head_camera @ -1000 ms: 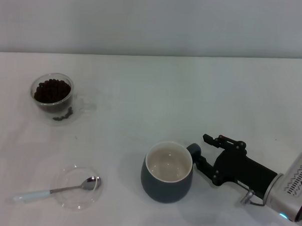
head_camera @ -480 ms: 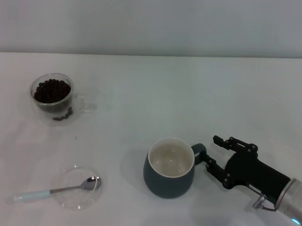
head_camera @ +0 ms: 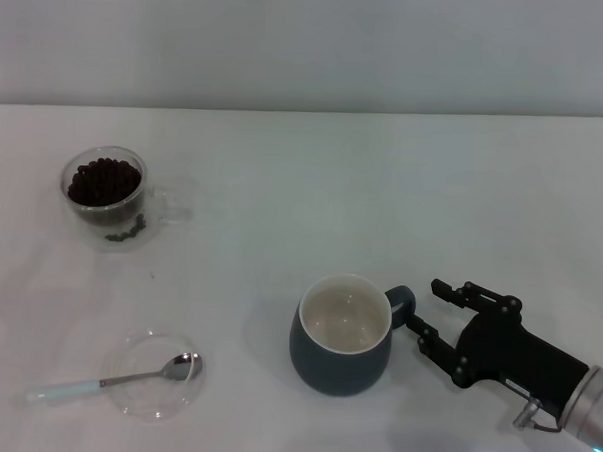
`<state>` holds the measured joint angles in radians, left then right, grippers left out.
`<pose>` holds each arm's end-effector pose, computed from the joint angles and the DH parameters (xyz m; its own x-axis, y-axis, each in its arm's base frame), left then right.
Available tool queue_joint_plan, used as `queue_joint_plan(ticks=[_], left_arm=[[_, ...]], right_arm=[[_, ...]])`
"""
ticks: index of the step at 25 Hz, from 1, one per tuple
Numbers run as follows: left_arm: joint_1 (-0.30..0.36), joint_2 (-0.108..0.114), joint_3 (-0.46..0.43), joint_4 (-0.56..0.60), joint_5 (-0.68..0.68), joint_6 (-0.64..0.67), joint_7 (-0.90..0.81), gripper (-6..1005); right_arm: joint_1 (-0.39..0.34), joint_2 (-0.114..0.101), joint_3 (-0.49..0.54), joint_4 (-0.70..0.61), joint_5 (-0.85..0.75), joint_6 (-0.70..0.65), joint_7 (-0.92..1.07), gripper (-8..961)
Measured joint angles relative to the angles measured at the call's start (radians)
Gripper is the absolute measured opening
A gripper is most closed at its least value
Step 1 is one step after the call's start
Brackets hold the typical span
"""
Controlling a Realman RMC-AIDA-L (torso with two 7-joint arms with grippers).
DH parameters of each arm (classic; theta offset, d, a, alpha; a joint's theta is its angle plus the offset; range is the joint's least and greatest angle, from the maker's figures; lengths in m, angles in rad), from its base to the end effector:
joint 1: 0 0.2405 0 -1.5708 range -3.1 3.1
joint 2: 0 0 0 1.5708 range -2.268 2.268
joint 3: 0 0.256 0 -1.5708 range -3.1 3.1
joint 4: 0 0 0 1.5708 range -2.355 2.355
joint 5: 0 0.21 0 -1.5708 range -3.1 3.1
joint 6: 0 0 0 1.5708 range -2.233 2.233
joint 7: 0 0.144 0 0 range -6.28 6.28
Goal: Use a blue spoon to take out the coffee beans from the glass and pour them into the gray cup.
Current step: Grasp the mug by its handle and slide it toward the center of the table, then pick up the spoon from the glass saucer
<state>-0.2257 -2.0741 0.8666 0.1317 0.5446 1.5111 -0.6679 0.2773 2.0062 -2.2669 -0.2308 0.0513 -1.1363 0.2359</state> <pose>-0.3725 0.2527 0.0560 0.4154 -0.2318 0.8796 0.8893 -0.0997 -0.4462 0.3391 0.2517 -0.0712 0.8801 -0.0663 -0.4701 -0.3856 -0.6774 -0.6264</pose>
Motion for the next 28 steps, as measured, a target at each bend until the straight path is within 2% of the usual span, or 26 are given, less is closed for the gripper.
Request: queue_joint_plan(ticks=[12,21,24,28], left_arm=[[-0.009,0.002,0.000,-0.001,-0.031,-0.021,0.041,638],[-0.025,0.000,0.000,-0.004,-0.041,-0.026,0.057,637],[-0.035,0.000,0.000,-0.013,-0.041,-0.026,0.057,637],[-0.039,-0.004,0.005,-0.027,-0.038,-0.020,0.048,637]], right_arm=[[-0.029,-0.001,-0.003,0.061,-0.003,-0.125,0.023,509],[-0.055,-0.001,0.009,0.184,0.008,-0.327,0.070,510],[-0.065,-0.002,0.052,0.227,0.019,-0.402,0.071,510],[-0.075,-0.015,0.148,0.251,0.021,-0.506,0.074,510]])
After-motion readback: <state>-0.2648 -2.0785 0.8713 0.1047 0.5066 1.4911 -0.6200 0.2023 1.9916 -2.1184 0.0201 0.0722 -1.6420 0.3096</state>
